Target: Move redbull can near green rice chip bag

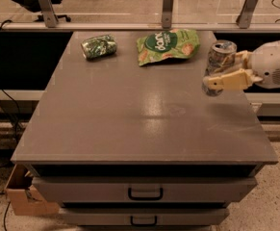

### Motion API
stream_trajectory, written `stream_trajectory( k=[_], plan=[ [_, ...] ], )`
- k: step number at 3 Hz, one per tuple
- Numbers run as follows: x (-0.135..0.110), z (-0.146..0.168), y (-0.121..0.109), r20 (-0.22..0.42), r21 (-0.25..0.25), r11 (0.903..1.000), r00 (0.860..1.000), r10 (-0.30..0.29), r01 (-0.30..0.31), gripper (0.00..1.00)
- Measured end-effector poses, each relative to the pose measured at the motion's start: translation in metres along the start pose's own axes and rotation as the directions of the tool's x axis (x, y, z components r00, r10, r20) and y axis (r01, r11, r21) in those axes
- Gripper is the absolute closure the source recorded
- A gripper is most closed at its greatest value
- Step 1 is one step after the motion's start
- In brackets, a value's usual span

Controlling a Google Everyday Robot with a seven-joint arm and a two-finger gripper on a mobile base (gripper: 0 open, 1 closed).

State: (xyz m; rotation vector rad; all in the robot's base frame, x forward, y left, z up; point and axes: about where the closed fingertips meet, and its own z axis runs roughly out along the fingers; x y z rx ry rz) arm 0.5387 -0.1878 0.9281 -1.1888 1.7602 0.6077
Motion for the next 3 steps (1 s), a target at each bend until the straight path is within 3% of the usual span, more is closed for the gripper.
stream_trajectory(
  k=[2,3],
  plan=[
    [-0.045,0.018,-0.067,0.057,0.137,0.9905,0.998,-0.001,-0.007,1.0],
    [-0.048,0.033,-0.101,0.098,0.172,0.9834,0.994,0.041,-0.057,1.0]
  ],
)
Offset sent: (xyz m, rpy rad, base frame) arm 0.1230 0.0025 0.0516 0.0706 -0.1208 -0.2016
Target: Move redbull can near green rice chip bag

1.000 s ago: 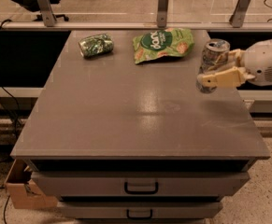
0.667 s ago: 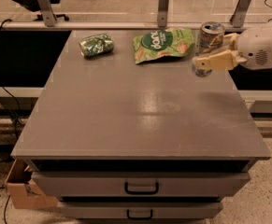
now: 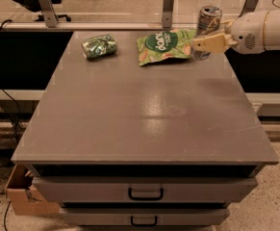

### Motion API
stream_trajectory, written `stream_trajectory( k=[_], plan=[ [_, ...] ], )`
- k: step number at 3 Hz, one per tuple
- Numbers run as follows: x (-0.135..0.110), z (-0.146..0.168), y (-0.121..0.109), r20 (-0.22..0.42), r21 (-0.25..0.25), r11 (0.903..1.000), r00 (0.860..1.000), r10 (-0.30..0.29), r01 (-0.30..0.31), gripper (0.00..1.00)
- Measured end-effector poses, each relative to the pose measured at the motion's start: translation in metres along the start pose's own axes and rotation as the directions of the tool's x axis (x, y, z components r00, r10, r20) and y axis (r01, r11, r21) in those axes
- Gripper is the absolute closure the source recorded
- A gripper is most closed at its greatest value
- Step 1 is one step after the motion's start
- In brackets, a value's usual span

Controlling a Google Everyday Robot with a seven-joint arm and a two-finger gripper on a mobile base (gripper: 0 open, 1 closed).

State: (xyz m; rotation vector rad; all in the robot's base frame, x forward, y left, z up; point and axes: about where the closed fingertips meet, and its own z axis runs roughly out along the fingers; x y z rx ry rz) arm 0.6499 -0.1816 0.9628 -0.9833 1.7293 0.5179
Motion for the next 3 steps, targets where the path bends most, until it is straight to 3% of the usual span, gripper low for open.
stream_trajectory(
  k=[2,3],
  plan=[
    [0.023,0.037,-0.039,-0.01,0.082,0.9922,0.995,0.095,-0.094,1.0],
    [0.036,0.051,-0.044,-0.029,0.1,0.9886,0.993,0.116,-0.113,1.0]
  ],
)
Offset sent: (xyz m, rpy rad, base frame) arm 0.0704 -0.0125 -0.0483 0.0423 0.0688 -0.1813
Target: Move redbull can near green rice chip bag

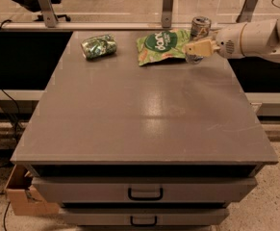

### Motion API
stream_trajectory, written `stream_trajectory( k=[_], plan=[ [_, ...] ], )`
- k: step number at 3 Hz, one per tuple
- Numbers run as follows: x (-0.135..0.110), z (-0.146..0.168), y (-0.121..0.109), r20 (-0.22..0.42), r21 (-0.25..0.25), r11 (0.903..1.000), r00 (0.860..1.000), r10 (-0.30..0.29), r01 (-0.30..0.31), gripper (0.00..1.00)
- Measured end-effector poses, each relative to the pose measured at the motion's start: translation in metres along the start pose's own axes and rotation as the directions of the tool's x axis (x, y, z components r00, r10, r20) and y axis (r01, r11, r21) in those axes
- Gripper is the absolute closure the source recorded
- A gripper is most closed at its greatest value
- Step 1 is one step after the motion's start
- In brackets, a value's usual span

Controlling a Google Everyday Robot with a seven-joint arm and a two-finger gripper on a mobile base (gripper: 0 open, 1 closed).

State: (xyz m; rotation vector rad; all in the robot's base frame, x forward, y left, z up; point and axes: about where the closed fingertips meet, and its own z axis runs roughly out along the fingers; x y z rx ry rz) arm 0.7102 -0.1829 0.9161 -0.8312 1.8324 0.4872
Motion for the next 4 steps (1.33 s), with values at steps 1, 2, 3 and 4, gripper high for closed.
stream_trajectory(
  k=[1,2,3,4],
  plan=[
    [0.018,0.041,-0.008,-0.027,-0.015,0.9999,1.0,0.008,-0.008,1.0],
    [0.022,0.045,-0.01,-0.019,-0.013,0.9999,1.0,0.01,-0.01,1.0],
    [0.022,0.048,-0.009,-0.019,-0.018,0.9998,1.0,0.01,-0.01,0.84],
    [0.023,0.051,-0.007,-0.02,-0.023,0.9997,1.0,0.01,-0.011,0.61]
  ],
)
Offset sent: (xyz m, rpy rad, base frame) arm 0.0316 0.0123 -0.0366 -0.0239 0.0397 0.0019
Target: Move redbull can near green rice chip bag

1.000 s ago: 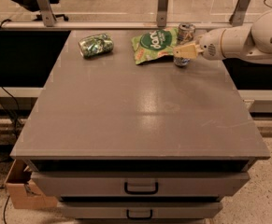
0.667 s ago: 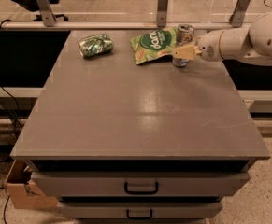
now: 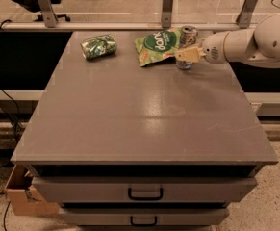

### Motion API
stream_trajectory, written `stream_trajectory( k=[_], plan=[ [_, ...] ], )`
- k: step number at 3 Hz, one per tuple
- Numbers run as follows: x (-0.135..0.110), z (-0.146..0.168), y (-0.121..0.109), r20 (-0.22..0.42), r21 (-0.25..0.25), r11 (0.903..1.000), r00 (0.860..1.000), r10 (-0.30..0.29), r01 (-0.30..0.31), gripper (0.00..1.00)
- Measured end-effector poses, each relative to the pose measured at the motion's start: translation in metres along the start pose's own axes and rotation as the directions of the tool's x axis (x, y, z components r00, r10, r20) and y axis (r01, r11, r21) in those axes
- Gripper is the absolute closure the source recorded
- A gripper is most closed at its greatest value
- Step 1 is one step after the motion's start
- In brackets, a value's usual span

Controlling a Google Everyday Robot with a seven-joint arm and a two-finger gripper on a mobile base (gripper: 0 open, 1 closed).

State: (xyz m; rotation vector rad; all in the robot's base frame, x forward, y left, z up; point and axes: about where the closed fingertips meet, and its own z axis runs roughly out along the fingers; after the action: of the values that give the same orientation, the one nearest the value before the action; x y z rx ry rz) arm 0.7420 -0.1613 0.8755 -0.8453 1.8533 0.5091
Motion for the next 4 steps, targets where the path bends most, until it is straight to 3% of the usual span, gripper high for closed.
stream_trajectory(
  k=[2,3,4],
  plan=[
    [0.0003,0.0057,0.0034,-0.001,-0.01,1.0,1.0,0.0,0.0,0.13],
    [0.0004,0.0085,0.0051,-0.002,-0.014,0.9999,1.0,0.0,0.0,0.0],
    [0.0003,0.0089,0.0054,-0.002,-0.015,0.9999,1.0,0.0,0.0,0.0]
  ],
)
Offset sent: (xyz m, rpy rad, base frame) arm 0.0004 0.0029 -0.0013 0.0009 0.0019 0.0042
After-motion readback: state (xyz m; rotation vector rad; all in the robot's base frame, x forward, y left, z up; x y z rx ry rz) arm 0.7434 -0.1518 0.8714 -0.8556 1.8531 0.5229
